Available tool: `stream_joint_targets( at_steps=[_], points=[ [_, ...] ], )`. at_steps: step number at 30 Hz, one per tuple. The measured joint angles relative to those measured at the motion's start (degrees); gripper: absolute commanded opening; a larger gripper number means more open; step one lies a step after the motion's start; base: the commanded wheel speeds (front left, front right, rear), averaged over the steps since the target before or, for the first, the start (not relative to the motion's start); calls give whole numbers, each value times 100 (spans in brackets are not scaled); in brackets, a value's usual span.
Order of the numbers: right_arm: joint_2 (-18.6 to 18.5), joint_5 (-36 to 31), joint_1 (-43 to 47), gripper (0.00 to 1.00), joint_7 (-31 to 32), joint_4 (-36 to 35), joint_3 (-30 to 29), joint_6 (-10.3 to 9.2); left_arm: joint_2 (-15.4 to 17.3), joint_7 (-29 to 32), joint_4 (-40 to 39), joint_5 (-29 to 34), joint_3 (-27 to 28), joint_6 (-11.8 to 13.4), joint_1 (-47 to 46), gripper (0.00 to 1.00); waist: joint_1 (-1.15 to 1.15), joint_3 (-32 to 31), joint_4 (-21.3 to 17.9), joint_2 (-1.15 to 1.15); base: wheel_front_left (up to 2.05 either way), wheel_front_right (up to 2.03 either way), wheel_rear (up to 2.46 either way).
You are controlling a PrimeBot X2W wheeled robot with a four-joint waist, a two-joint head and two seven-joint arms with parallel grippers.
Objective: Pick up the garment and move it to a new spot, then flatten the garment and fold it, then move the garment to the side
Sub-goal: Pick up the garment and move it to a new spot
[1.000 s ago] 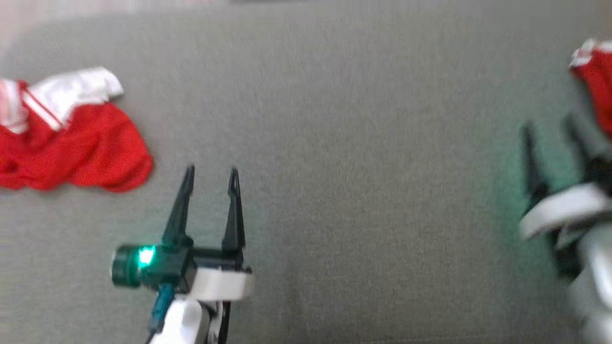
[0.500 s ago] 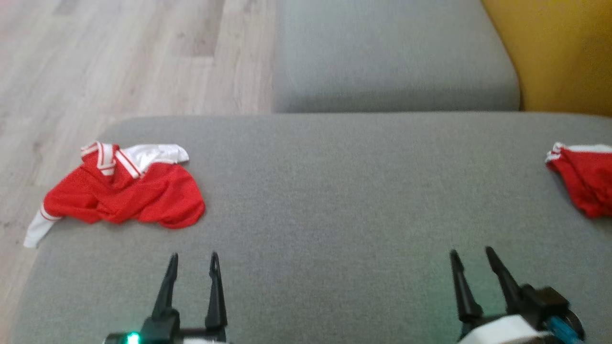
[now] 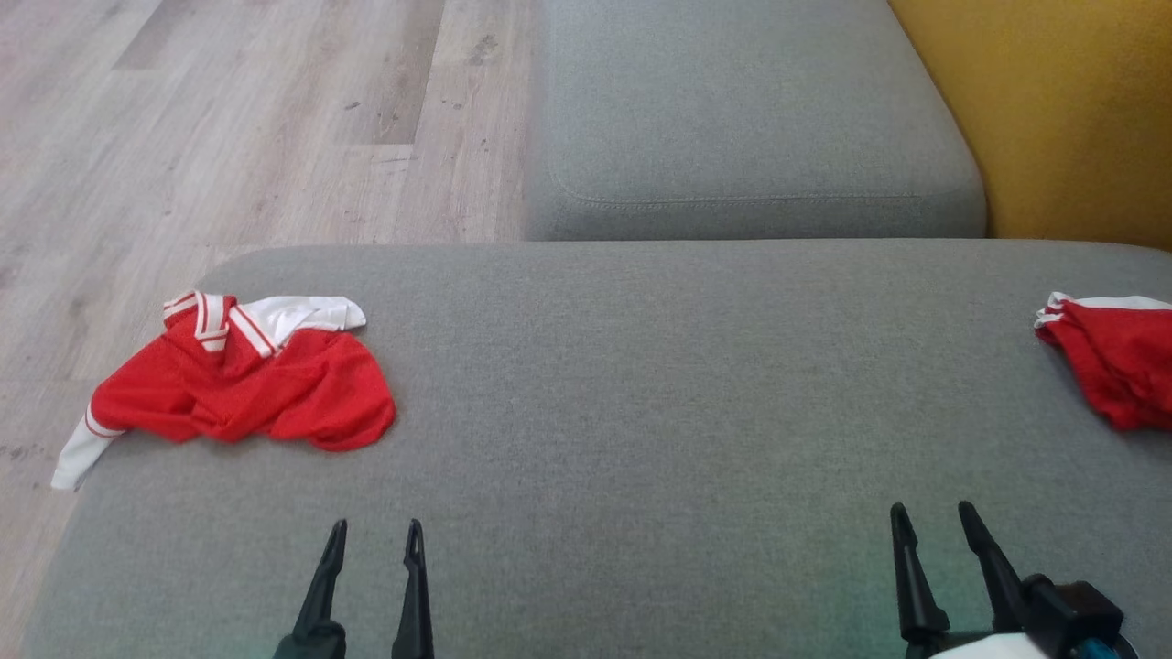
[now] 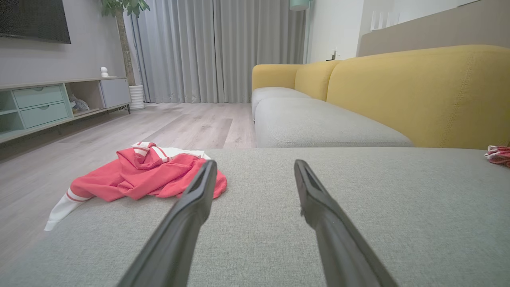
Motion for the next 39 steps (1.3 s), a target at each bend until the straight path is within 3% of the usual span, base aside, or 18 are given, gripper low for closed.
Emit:
stream_joint_targets(
  at_steps=[12,22,26,31,35,39],
  points=[
    [2,-4,81,100,-1,-7,-307,0,0,0,0,71,33,3,-5,100,1,50,246,0,0,0,0],
    [8,1,64,100,-1,-104,-535,0,0,0,-237,90,230,104,1,100,1,273,1500,0,0,0,0],
    [13,-193,-105,100,-1,-78,-505,0,2,0,-612,91,648,292,109,100,0,455,2049,0,0,0,0],
    [12,-415,-610,100,-2,-71,-625,0,4,0,-922,174,1025,346,85,100,2,863,2410,0,0,0,0],
    [4,-504,-638,100,-5,-136,-907,0,35,0,-964,265,1135,56,-350,100,0,1187,2583,0,0,0,0],
    [-201,-667,-670,100,-5,-378,-993,0,60,0,-790,376,976,-360,-1937,100,2,1674,2648,0,0,0,0]
  ],
)
